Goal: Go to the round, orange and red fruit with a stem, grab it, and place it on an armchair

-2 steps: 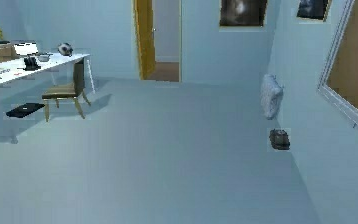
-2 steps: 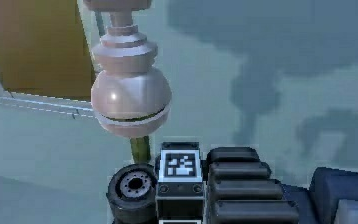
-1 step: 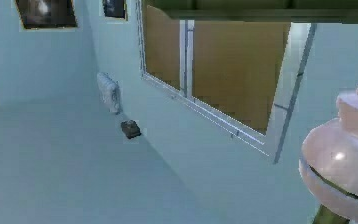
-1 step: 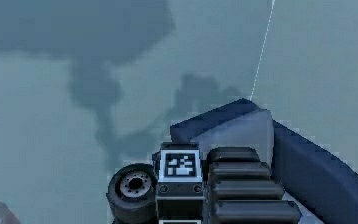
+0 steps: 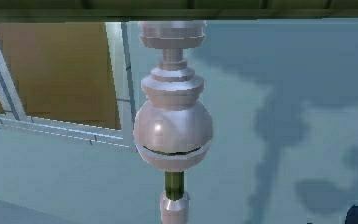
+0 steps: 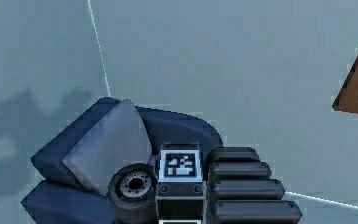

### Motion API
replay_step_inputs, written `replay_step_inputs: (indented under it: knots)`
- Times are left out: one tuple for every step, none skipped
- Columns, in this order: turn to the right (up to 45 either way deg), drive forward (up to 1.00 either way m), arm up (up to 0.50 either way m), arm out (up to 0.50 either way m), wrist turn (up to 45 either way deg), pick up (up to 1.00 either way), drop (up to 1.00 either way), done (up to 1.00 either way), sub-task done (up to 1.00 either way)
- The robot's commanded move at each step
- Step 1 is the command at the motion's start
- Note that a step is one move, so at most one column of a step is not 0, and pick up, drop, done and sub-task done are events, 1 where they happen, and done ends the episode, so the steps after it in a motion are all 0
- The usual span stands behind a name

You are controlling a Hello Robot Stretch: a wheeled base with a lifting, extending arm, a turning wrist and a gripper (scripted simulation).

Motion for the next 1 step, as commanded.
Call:
replay_step_inputs:
  knots:
    - [0.0,0.0,0.0,0.48,0.0,0.0,0.0,0.0,0.0]
